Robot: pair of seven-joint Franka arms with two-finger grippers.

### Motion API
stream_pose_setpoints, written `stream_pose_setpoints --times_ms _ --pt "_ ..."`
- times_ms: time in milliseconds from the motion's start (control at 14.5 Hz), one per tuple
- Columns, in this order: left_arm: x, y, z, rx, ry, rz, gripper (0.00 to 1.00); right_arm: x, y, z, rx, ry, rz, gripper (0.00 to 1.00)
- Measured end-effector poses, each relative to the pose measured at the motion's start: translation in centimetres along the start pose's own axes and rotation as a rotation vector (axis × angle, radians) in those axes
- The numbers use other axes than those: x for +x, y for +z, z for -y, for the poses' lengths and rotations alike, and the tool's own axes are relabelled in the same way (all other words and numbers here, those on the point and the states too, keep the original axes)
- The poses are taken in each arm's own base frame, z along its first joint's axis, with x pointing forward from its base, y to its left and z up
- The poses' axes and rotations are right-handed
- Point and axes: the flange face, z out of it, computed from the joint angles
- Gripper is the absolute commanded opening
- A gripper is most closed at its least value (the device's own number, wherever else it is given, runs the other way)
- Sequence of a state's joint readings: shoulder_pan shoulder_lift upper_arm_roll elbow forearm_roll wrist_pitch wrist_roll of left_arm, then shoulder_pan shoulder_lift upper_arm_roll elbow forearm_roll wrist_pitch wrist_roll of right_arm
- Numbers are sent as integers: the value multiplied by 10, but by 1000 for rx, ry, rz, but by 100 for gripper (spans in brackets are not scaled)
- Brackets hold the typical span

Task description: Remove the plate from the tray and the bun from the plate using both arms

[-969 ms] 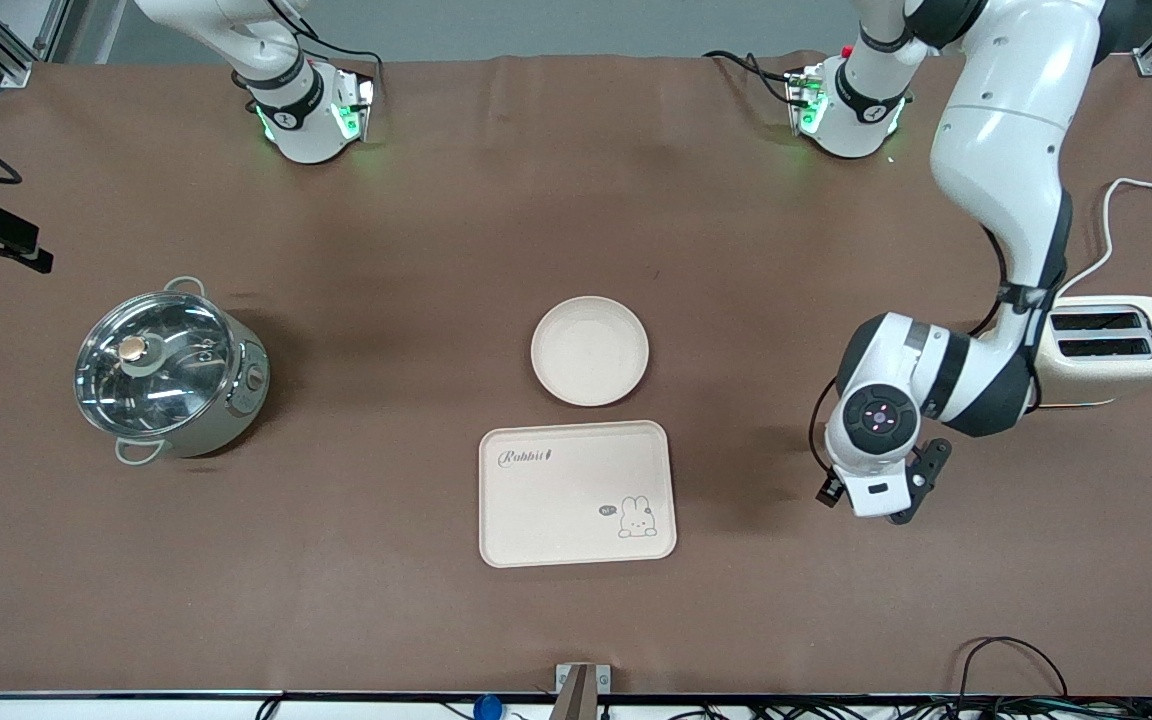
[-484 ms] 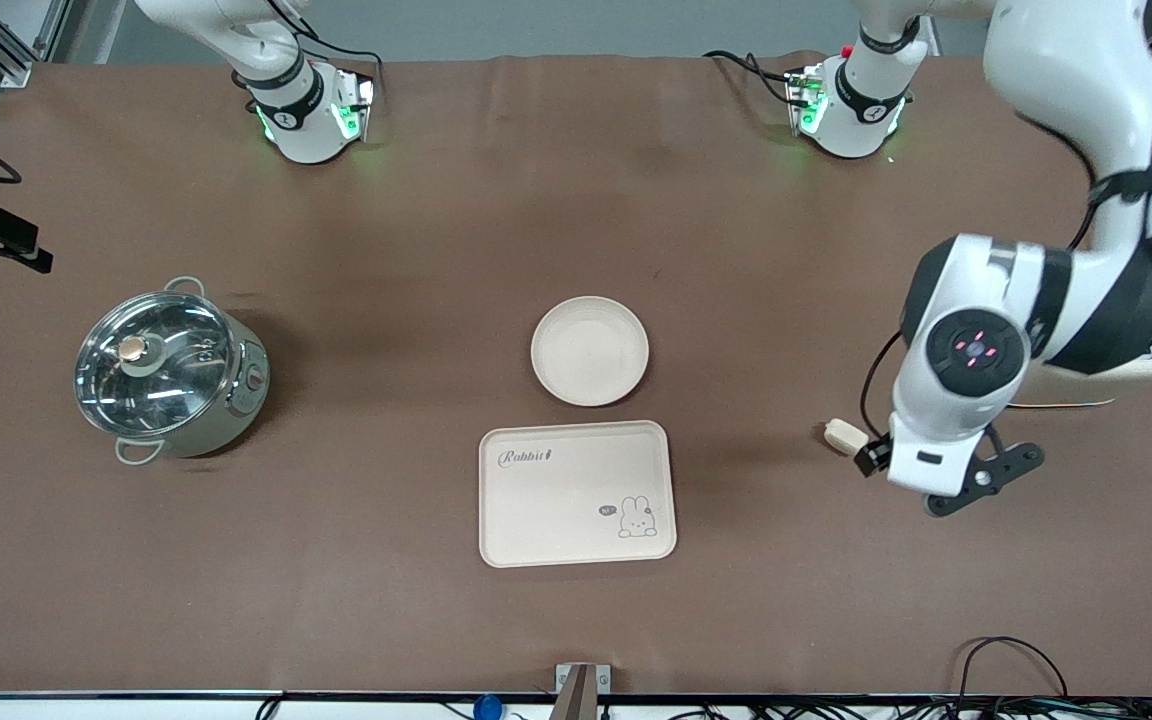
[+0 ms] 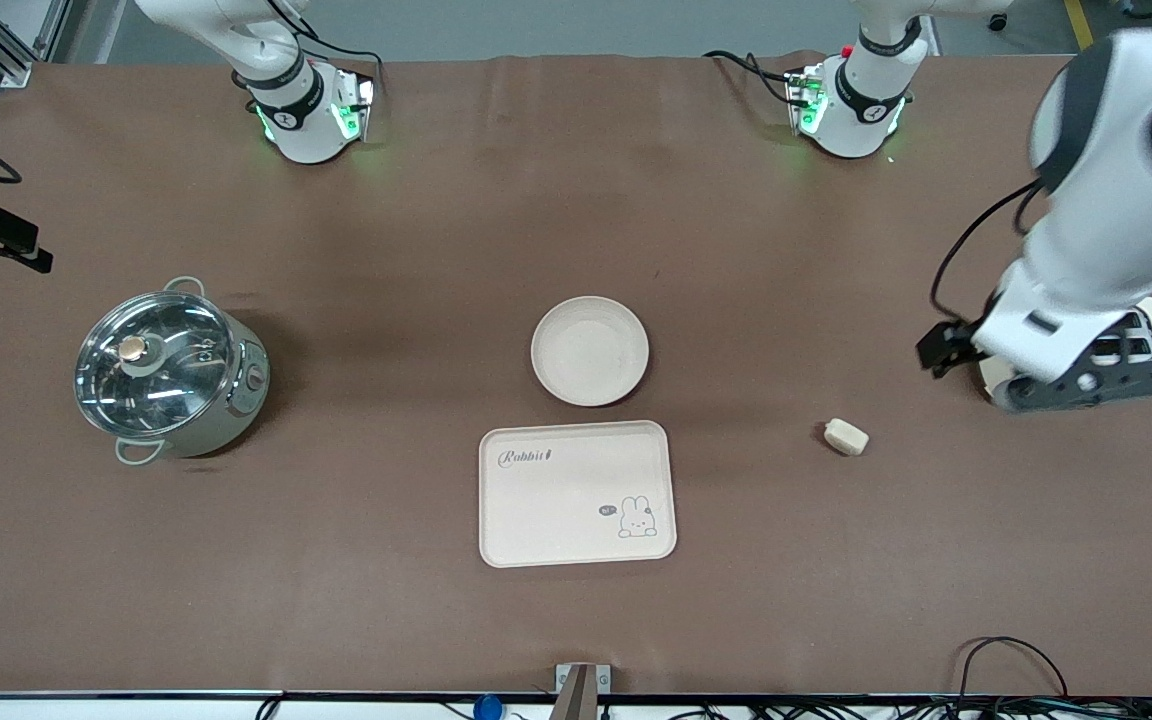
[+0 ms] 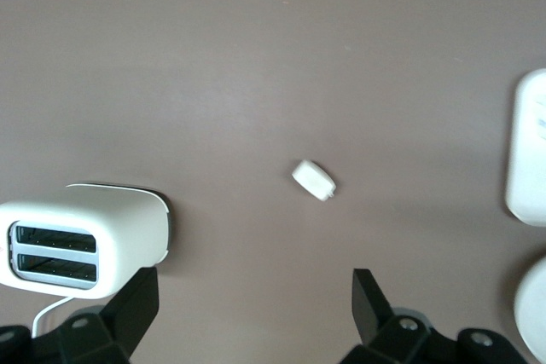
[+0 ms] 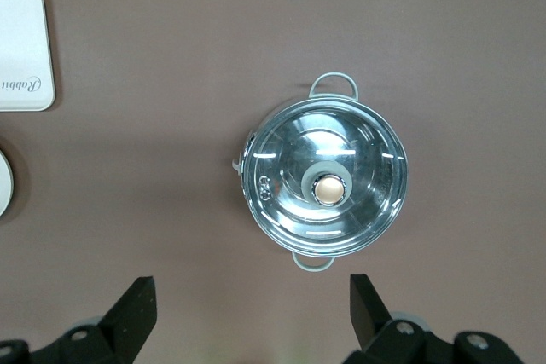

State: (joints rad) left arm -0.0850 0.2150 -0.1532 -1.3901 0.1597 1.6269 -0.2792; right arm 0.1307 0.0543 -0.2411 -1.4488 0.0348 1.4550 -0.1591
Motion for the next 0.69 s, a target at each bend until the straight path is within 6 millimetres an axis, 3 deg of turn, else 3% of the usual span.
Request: stream_pose_setpoints --times_ms 208,346,553,692 --pt "-28 -38 41 -69 37 21 100 0 0 0 0 0 0 100" --pt "-52 -50 58 -93 77 27 100 0 0 0 0 0 0 100" --pt "-91 -59 63 -120 93 35 100 0 0 0 0 0 0 100" --pt "-102 -63 64 -120 103 38 100 0 0 0 0 0 0 100"
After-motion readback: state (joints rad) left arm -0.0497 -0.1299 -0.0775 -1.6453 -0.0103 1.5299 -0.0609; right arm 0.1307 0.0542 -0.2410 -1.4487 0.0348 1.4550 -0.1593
